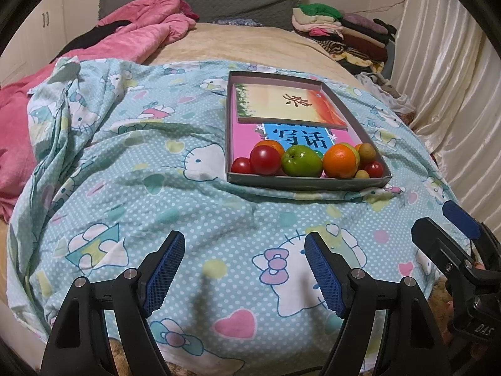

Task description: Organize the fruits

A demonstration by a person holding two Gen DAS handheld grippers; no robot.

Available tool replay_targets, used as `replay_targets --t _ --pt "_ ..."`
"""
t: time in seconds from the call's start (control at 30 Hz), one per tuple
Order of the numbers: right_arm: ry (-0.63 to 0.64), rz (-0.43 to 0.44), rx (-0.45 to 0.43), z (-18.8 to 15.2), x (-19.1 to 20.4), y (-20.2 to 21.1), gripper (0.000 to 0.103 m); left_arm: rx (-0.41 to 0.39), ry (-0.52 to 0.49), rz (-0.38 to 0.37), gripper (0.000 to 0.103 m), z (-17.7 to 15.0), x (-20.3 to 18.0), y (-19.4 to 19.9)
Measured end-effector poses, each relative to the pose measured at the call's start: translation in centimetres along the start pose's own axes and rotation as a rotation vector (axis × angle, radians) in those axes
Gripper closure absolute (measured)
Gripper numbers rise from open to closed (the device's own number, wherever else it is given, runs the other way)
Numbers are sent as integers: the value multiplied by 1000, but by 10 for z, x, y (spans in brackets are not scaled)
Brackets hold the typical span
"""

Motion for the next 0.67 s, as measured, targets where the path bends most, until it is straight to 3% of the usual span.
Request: replay_targets --t 0.67 --pt "-58 -11 5 0 -15 -4 1 8 28 24 23 6 10 -8"
Point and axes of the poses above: each gripper's, at about its wrist camera, not at the fingertips, and y roughly against the way its jaws point, x to its left, z to its top, the point moved 2 cm from there along -y, roughly the way its jaws point, and after that the axes turned 10 degrees about z, right-handed, at the moved point
